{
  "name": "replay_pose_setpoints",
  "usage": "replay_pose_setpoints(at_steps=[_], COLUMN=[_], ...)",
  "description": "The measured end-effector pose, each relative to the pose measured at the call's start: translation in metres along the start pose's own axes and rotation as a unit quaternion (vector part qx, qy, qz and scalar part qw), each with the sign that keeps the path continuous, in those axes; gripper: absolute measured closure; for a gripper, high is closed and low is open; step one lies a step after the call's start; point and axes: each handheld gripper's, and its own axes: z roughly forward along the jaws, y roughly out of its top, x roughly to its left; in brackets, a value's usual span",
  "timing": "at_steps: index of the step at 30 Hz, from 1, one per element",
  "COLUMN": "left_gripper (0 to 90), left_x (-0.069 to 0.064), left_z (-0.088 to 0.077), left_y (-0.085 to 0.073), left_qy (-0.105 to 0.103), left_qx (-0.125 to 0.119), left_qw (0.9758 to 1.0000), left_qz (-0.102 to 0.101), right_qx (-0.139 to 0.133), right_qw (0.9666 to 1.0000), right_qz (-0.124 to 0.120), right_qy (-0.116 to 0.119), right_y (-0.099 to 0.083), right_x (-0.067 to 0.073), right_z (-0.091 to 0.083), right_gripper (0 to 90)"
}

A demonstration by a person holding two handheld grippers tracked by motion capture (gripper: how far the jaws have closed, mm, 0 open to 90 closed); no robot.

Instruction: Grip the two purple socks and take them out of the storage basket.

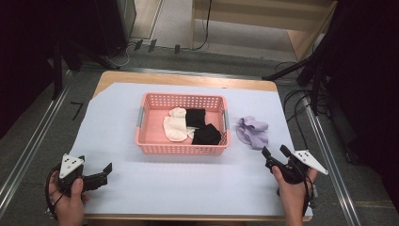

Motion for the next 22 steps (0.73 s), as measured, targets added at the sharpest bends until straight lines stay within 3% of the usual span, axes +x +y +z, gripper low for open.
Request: replay_pose_setpoints(at_steps=[10, 14, 17, 22], left_gripper=[0.5, 0.5, 0.5, 0.5], left_x=[-0.001, -0.001, -0.002, -0.003], left_z=[0.000, 0.000, 0.000, 0.002], left_y=[0.000, 0.000, 0.000, 0.000], left_qy=[0.002, 0.002, 0.006, 0.006], left_qx=[-0.002, -0.002, -0.001, 0.002], left_qw=[1.0000, 1.0000, 1.0000, 1.0000], left_qz=[0.000, 0.001, 0.001, 0.007], right_qx=[0.003, 0.008, -0.005, -0.007], right_qw=[0.9996, 0.9995, 0.9996, 0.9996], right_qz=[0.008, 0.006, 0.012, -0.018], right_qy=[-0.025, -0.030, -0.027, -0.020], right_y=[-0.023, -0.029, -0.030, -0.032], right_x=[-0.023, -0.025, -0.025, -0.020], right_z=[-0.025, -0.029, -0.033, -0.033], right_gripper=[24.4, 24.3, 24.4, 24.1])
